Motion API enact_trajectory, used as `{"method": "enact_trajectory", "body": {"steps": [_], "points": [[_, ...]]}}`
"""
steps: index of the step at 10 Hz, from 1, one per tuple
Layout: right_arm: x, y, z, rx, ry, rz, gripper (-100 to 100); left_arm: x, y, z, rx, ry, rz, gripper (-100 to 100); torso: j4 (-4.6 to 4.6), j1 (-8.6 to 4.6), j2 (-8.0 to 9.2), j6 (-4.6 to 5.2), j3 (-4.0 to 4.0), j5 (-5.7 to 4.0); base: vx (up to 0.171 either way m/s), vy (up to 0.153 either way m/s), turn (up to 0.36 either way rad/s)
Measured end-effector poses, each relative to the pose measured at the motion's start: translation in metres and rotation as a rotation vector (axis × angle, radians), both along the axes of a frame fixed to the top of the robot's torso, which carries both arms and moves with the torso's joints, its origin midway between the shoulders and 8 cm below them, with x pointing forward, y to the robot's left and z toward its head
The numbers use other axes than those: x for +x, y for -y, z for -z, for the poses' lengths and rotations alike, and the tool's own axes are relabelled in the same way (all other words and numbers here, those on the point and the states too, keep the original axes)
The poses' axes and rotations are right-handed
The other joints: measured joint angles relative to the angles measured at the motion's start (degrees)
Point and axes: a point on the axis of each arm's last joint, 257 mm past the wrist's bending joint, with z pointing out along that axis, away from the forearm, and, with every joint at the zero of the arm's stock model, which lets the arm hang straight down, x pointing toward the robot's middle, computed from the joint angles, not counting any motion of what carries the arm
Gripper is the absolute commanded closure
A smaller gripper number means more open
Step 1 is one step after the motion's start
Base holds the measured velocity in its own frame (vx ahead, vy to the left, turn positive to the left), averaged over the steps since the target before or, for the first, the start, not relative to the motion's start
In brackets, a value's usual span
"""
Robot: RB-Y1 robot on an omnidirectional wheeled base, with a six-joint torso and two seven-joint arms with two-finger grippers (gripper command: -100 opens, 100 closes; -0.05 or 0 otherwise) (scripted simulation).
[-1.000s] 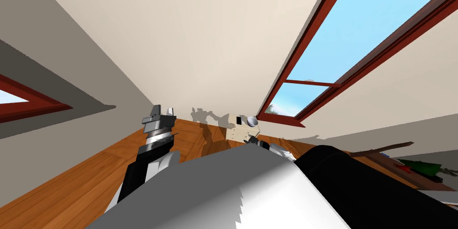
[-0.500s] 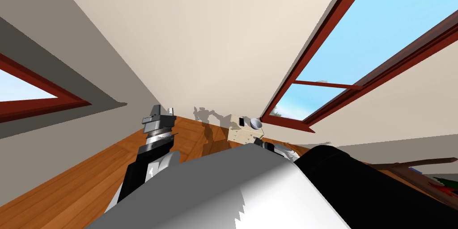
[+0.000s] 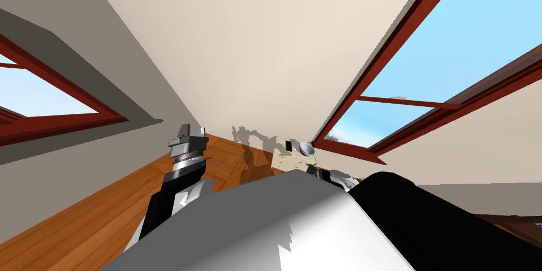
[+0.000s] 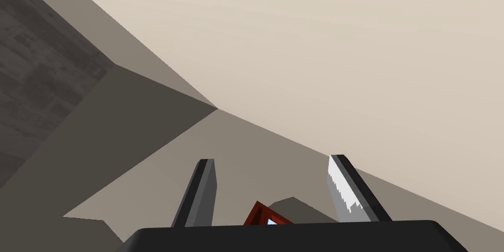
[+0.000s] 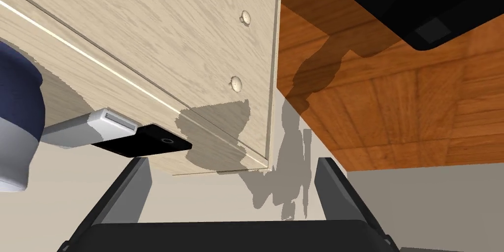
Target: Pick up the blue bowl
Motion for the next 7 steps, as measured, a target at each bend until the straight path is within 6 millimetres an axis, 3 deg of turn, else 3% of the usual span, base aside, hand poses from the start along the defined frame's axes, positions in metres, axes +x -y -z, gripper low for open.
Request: {"method": "enact_trajectory", "body": {"steps": [3,5,7], "points": [[-0.027,0.074,0.000,-0.180,-0.079,-0.048,-100,0.000,0.000,0.000,0.000,0.000,0.000,0,-0.05,0.02,-0.25,-0.02,-0.14,0.01,0.106,0.020,0.188],[-0.046,0.127,-0.011,-0.300,-0.134,-0.080,-100,0.000,0.000,0.000,0.000,0.000,0.000,0,-0.07,-0.03,-0.34,-0.04,-0.20,0.00,0.119,0.002,0.184],[-0.069,0.159,-0.015,-0.385,-0.182,-0.106,-100,0.000,0.000,0.000,0.000,0.000,0.000,0,-0.06,-0.08,-0.24,0.00,-0.14,-0.01,0.100,-0.026,0.125]]}}
